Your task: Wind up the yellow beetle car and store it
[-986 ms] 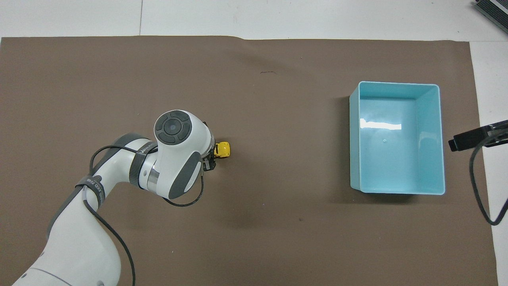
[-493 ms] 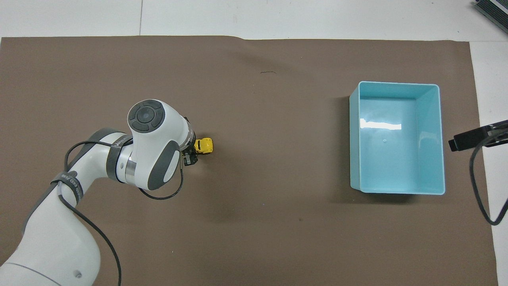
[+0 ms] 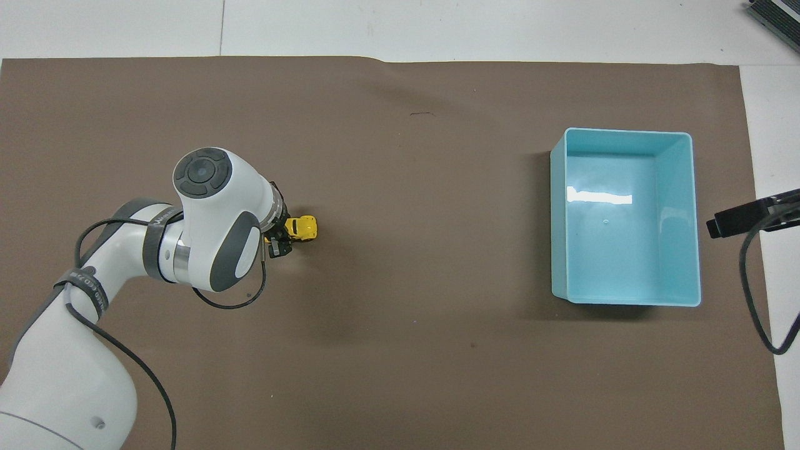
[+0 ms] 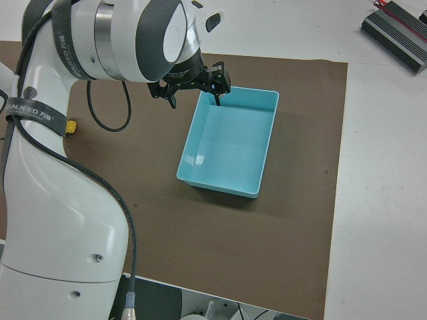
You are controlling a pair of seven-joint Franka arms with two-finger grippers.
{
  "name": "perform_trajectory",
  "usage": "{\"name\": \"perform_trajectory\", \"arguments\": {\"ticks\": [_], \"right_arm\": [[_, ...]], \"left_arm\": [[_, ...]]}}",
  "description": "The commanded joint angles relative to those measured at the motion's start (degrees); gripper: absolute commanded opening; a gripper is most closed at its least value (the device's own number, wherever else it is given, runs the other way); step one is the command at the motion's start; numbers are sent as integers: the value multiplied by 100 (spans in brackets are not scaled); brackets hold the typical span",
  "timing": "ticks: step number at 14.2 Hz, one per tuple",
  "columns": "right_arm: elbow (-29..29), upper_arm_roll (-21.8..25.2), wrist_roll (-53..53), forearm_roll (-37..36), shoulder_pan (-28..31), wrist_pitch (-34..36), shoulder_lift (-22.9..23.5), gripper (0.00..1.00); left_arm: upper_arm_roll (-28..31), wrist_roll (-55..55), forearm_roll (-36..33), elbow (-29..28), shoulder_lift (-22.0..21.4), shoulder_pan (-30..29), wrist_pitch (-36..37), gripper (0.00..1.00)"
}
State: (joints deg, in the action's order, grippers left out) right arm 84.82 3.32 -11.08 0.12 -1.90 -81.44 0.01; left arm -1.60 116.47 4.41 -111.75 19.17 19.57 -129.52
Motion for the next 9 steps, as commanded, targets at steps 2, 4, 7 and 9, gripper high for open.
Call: {"name": "perform_trajectory", "arguments": {"ticks": [2,4,7,9], "right_arm": [[157,-15,62,-12,40,-83,-124,100],[157,-15,62,-12,40,-83,-124,100],[157,-15,62,-12,40,-74,-124,100],[157,-15,62,-12,40,-83,-133,100]], "left_arm": [[28,-195,-107,-92,166,-181,-171,0],[63,-195,-116,-92,149,-172,-153,0],[63,-204,-125,-83,104,-172,-118,10],[63,-204,-125,-40,17,-164,13,63]]}}
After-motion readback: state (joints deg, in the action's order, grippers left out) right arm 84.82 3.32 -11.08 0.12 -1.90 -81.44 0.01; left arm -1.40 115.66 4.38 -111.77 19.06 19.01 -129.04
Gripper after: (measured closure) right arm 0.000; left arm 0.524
